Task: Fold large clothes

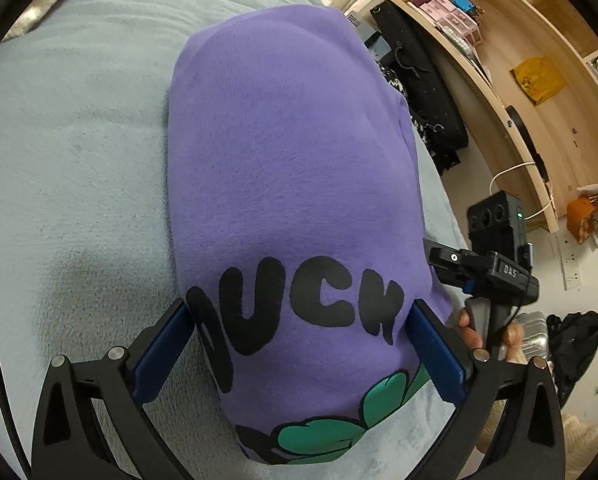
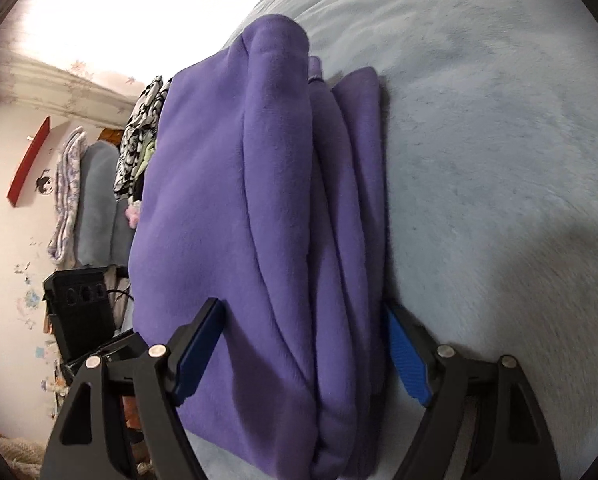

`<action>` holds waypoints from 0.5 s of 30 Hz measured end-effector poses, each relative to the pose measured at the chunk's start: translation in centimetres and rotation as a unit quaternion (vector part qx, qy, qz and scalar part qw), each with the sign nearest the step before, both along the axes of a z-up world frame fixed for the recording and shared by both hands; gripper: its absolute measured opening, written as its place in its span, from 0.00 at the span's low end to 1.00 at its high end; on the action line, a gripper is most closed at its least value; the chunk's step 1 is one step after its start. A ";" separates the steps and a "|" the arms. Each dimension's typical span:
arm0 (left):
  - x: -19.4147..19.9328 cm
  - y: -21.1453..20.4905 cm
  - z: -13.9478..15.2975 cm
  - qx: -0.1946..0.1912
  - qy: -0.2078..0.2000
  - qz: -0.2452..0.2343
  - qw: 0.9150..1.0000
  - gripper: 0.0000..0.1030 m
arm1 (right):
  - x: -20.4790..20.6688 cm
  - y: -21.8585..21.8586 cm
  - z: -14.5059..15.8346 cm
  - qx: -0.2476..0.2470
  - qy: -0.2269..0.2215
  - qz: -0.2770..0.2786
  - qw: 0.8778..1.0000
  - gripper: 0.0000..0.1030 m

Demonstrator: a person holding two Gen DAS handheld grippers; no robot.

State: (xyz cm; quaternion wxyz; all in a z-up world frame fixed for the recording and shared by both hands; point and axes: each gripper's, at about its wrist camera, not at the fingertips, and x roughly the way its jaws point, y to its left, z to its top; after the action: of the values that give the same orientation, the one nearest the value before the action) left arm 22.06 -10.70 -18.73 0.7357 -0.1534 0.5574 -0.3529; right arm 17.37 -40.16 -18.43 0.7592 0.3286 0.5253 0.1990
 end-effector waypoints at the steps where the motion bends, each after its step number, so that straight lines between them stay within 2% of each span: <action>1: 0.2 0.0 -0.1 -0.003 0.005 -0.003 1.000 1.00 | 0.2 0.1 -0.1 0.003 -0.001 0.005 1.000 0.78; 11: 2.2 -0.8 -3.1 -0.060 0.074 -0.016 0.995 1.00 | 1.3 0.8 -0.9 0.015 -0.018 0.011 1.000 0.79; 15: 2.3 -1.1 -3.9 -0.070 0.088 -0.019 0.993 1.00 | 0.9 0.7 -0.9 0.010 -0.030 0.011 0.999 0.78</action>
State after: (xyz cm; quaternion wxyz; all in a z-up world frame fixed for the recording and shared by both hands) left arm 24.40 -11.83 -22.58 0.6643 -0.2246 0.5968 -0.3899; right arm 18.32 -39.43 -19.32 0.7694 0.3243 0.5036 0.2219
